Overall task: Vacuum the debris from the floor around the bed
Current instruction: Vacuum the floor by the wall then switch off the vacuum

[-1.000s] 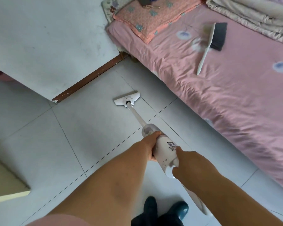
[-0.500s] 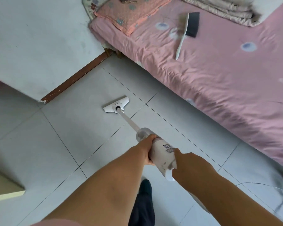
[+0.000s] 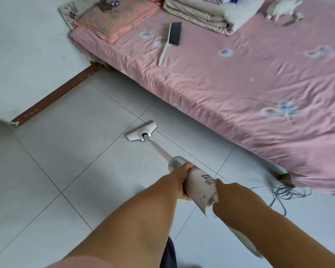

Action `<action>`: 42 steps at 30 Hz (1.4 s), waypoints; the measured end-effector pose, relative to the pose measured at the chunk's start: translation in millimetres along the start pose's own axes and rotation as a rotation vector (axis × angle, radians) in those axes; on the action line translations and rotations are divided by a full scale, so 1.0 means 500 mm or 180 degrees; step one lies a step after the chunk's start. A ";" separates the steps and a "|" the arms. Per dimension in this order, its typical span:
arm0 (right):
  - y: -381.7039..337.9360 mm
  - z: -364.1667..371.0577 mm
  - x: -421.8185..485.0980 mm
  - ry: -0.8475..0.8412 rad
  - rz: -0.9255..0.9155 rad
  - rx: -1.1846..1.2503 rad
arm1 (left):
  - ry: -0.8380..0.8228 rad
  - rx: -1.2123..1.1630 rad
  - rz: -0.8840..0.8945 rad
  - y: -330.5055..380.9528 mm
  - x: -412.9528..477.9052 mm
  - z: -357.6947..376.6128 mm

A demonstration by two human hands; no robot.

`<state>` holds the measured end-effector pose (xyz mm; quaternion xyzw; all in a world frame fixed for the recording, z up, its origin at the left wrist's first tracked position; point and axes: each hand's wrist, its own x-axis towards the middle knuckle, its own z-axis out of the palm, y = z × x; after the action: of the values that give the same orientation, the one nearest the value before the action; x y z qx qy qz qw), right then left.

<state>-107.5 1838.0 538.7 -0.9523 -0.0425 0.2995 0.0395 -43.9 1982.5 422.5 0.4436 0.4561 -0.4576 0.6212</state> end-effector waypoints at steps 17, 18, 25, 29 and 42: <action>0.034 -0.055 0.206 0.0108 -0.0068 0.0284 | 0.0168 0.0127 0.0068 0.205 0.114 0.033; 0.029 -0.066 0.226 0.0120 -0.0091 0.0292 | 0.0184 0.0109 0.0070 0.226 0.116 0.028; -0.010 -0.128 0.378 0.0088 -0.0225 0.0272 | 0.0378 -0.0137 0.0226 0.368 0.144 -0.015; -0.023 -0.143 0.423 0.0113 -0.0322 0.0246 | 0.0554 -0.0162 0.0329 0.396 0.156 -0.039; 0.064 -0.111 0.301 0.0013 -0.0604 -0.0033 | 0.0660 -0.0470 0.0240 0.239 0.120 0.030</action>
<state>49.3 1819.0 495.3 -0.9448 -0.1340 0.2922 0.0628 84.9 1980.5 382.9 0.4584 0.5333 -0.3508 0.6184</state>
